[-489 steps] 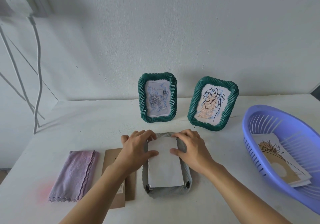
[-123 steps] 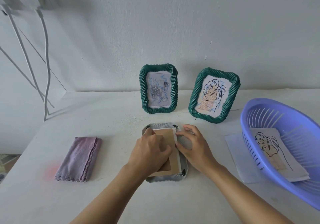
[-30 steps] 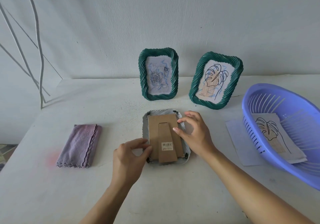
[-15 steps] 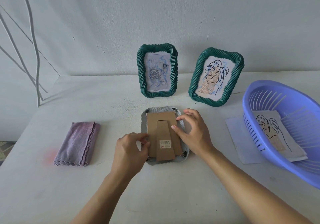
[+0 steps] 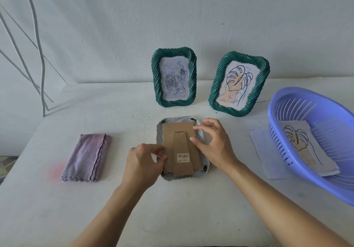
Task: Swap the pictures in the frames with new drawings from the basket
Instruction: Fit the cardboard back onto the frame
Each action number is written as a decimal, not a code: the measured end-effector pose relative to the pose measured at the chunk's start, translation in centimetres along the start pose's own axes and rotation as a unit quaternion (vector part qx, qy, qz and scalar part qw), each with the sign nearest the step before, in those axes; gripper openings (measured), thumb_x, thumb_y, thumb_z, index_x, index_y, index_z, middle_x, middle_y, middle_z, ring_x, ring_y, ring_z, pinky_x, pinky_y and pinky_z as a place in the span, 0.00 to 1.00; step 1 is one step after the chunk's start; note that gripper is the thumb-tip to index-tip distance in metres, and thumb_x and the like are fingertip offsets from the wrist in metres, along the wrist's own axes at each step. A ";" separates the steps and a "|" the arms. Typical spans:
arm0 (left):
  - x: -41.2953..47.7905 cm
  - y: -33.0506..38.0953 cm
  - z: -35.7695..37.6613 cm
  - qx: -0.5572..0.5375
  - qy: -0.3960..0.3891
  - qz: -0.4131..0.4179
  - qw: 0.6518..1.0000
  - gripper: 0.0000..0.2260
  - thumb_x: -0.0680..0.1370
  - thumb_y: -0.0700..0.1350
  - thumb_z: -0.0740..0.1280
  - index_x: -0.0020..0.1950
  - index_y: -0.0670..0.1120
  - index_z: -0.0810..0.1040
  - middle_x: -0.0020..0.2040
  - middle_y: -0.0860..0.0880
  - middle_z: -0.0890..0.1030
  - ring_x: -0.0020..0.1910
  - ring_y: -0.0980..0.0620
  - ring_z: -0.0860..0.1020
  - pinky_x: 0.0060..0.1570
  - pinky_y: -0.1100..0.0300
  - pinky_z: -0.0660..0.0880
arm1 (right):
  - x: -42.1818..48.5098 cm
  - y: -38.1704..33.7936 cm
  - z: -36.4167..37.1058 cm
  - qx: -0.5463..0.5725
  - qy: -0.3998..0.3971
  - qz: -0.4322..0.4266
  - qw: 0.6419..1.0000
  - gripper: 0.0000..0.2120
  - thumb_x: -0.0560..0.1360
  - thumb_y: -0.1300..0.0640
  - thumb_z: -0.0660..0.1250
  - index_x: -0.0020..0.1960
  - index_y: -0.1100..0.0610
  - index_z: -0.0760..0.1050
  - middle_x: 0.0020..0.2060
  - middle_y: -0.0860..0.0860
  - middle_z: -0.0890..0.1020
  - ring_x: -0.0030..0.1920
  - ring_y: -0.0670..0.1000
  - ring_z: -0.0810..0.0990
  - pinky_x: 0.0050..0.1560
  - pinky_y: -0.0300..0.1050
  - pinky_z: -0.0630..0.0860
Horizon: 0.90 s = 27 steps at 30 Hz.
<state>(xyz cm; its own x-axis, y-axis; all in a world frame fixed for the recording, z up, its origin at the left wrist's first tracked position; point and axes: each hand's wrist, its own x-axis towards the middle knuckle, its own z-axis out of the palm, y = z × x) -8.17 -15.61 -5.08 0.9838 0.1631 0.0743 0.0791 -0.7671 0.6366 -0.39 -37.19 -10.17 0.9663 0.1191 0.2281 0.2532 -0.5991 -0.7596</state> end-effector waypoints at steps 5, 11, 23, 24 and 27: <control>0.3 -0.3 -0.1 0.004 -0.019 -0.008 1.000 0.07 0.72 0.44 0.75 0.50 0.50 0.86 0.39 0.60 0.84 0.36 0.63 0.76 0.41 0.76 0.65 | 0.0 -0.1 -0.1 -0.001 -0.004 0.006 1.000 0.15 0.70 0.53 0.78 0.55 0.52 0.83 0.59 0.50 0.74 0.62 0.48 0.74 0.64 0.38 0.67; 2.1 -0.2 -0.6 0.070 -0.063 0.016 0.995 0.16 0.69 0.54 0.74 0.56 0.58 0.81 0.45 0.61 0.81 0.48 0.53 0.78 0.52 0.52 0.75 | 0.3 -0.8 -0.5 -0.015 -0.016 0.009 1.000 0.15 0.69 0.53 0.78 0.54 0.52 0.83 0.58 0.50 0.73 0.62 0.49 0.73 0.63 0.37 0.65; 6.8 -1.3 1.7 0.077 0.007 0.025 0.997 0.12 0.77 0.55 0.68 0.58 0.56 0.81 0.51 0.53 0.75 0.51 0.50 0.77 0.52 0.52 0.65 | 1.7 -2.1 -0.9 -0.116 -0.063 0.013 0.991 0.24 0.68 0.50 0.76 0.63 0.48 0.77 0.57 0.47 0.77 0.61 0.52 0.73 0.61 0.47 0.70; 7.0 -1.4 1.6 0.079 0.008 0.024 0.997 0.12 0.76 0.56 0.69 0.59 0.57 0.81 0.52 0.53 0.75 0.51 0.50 0.77 0.52 0.52 0.65 | 1.9 -2.3 -1.0 -0.126 -0.074 0.014 0.989 0.26 0.69 0.49 0.76 0.65 0.47 0.75 0.58 0.48 0.77 0.62 0.53 0.72 0.62 0.48 0.70; 7.4 -1.6 1.5 0.078 0.002 0.016 0.997 0.14 0.74 0.58 0.71 0.58 0.58 0.81 0.52 0.53 0.76 0.51 0.49 0.78 0.51 0.52 0.66 | 2.6 -2.5 -1.2 -0.145 -0.112 0.027 0.983 0.29 0.69 0.48 0.76 0.69 0.47 0.71 0.61 0.49 0.75 0.64 0.54 0.70 0.63 0.51 0.69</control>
<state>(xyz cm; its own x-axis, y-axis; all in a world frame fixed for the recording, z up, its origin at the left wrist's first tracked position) -0.75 -14.09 -6.69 0.9857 0.1385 0.0961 0.0715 -0.8595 0.5061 1.45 -36.35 -6.89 0.9719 0.2336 0.0275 0.2094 -0.8056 -0.5542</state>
